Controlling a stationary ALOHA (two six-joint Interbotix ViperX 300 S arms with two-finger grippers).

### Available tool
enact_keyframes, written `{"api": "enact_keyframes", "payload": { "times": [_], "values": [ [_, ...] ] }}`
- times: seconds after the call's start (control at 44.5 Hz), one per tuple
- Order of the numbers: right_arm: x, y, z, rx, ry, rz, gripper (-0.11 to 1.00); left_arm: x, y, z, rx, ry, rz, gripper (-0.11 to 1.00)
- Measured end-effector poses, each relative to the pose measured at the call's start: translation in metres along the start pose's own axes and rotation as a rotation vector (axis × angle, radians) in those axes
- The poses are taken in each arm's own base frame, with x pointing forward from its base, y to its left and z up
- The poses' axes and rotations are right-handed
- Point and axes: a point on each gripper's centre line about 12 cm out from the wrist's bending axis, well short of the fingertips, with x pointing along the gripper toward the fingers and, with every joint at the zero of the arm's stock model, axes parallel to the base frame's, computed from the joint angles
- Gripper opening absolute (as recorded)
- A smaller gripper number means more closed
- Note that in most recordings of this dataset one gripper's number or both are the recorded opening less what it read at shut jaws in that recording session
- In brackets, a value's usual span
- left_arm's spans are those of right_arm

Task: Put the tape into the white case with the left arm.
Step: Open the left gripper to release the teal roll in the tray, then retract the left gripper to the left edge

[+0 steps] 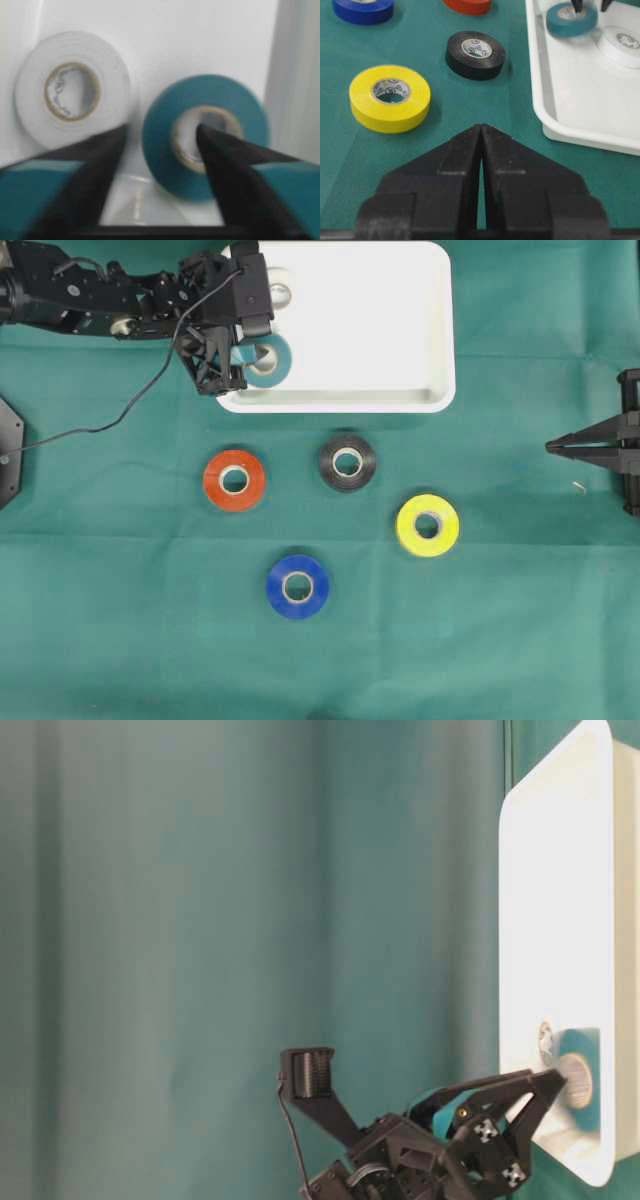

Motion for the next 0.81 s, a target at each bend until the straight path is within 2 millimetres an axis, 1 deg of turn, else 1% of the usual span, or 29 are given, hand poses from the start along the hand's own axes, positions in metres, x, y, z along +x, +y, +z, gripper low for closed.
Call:
{"api": "enact_keyframes", "payload": {
  "times": [0.022,0.045,0.09,0.135,0.247,0.359,0.584,0.674,0.808],
  "values": [
    [0.0,0.0,0.0,0.002,-0.002,0.0,-0.09,-0.002,0.0,0.001,0.001,-0.002,-0.001,0.83],
    [0.0,0.0,0.0,0.001,-0.002,0.001,-0.09,-0.003,-0.001,0.001,0.002,-0.005,-0.001,0.83],
    [0.0,0.0,0.0,0.0,-0.002,0.0,-0.09,-0.007,-0.002,0.003,0.005,-0.016,0.0,0.77],
    [0.0,0.0,0.0,0.002,0.0,0.0,-0.09,-0.011,-0.002,0.004,0.004,-0.025,0.001,0.74],
    [0.0,0.0,0.0,0.002,-0.002,0.0,-0.09,-0.02,-0.002,0.006,0.006,-0.045,0.004,0.75],
    [0.0,0.0,0.0,0.002,0.0,0.0,-0.09,-0.032,-0.009,0.009,0.019,-0.072,-0.004,0.74],
    [0.0,0.0,0.0,0.002,-0.002,0.0,-0.09,-0.058,-0.031,0.019,0.044,-0.147,-0.04,0.74],
    [0.0,0.0,0.0,0.002,0.0,0.0,-0.09,-0.067,-0.043,0.024,0.045,-0.175,-0.065,0.74],
    [0.0,0.0,-0.001,0.002,0.002,0.0,-0.09,-0.081,-0.062,0.025,0.044,-0.207,-0.108,0.74]
  ]
}}
